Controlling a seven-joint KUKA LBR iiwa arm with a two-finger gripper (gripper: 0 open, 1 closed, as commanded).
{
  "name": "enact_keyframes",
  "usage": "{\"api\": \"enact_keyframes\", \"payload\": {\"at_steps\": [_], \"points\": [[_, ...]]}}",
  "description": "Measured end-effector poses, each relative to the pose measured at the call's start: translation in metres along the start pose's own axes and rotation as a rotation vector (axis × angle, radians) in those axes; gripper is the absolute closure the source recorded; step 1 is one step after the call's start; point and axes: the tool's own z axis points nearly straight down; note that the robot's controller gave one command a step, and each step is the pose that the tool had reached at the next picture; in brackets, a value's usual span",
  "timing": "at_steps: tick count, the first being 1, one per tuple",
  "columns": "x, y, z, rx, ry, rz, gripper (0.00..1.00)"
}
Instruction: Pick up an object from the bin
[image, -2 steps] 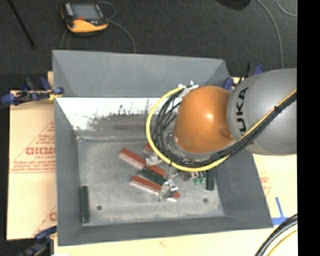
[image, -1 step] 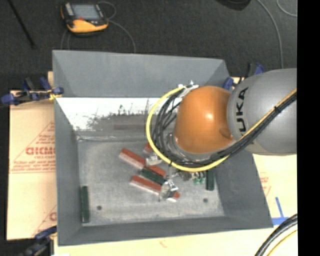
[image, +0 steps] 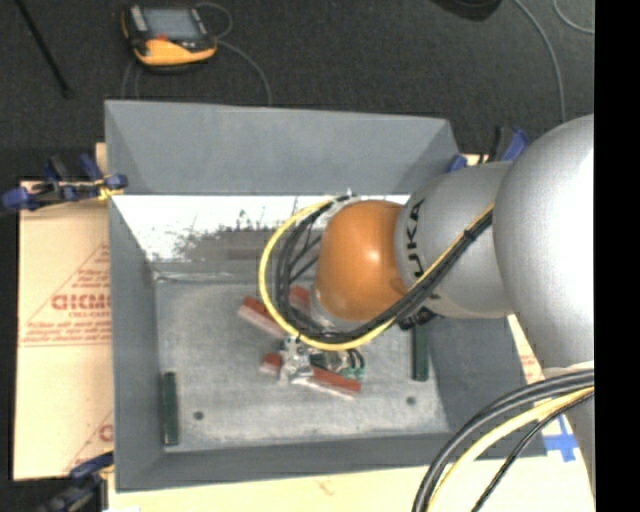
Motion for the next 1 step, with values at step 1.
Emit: {"api": "enact_keyframes", "payload": {"at_steps": [1], "points": [[0.0019,-0.0003,0.0038,0.000,-0.001,0.001,0.00]]}}
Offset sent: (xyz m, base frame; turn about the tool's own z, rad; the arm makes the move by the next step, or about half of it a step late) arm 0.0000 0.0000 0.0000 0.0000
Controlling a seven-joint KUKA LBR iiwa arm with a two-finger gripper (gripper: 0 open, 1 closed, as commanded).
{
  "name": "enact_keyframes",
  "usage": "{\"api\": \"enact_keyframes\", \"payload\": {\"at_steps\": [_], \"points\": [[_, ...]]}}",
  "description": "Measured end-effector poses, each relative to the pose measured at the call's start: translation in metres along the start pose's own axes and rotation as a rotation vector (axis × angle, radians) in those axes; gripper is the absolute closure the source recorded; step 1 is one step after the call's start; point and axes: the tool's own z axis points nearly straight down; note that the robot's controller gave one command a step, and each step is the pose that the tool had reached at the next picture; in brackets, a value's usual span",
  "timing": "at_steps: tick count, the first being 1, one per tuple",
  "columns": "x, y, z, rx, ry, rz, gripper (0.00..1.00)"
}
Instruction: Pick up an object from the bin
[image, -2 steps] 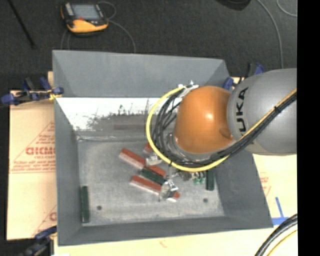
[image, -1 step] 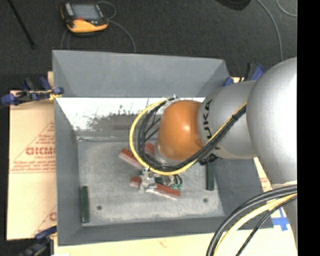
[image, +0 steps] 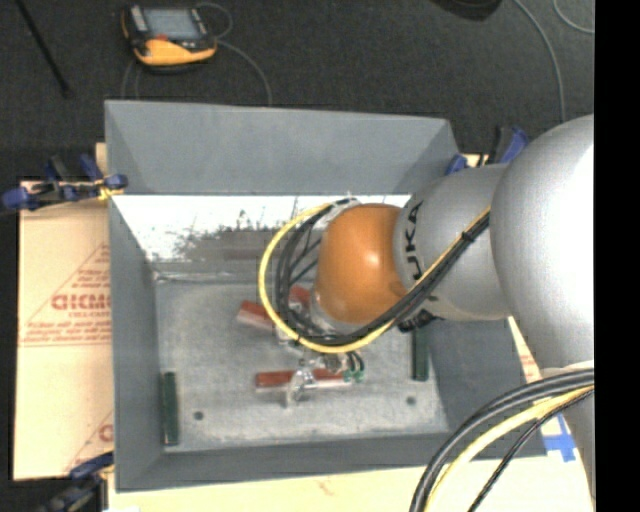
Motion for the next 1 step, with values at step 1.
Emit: {"api": "enact_keyframes", "payload": {"at_steps": [1], "points": [[-0.0060,0.0022,-0.0028,-0.005,-0.023,0.003,1.00]]}}
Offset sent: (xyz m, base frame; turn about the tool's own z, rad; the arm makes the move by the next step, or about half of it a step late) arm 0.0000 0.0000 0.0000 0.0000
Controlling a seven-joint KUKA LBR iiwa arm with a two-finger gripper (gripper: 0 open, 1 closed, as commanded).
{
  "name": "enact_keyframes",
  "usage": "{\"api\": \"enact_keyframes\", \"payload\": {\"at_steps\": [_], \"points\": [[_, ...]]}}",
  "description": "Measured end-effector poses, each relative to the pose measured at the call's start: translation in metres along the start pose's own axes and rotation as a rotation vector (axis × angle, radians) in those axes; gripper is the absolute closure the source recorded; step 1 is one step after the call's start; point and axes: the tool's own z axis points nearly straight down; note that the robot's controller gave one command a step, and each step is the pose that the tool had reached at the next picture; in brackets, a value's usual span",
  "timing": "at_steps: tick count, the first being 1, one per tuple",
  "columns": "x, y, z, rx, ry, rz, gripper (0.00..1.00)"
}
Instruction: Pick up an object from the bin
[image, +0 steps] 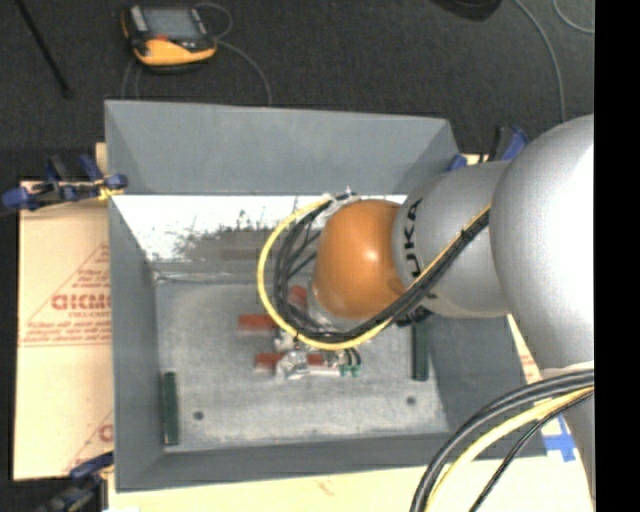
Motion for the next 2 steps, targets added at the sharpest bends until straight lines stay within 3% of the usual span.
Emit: {"api": "enact_keyframes", "payload": {"at_steps": [1,2], "points": [[0.000,0.000,0.000,0.000,0.000,0.001,1.00],[0.010,-0.006,-0.162,0.007,0.025,-0.064,1.00]]}}
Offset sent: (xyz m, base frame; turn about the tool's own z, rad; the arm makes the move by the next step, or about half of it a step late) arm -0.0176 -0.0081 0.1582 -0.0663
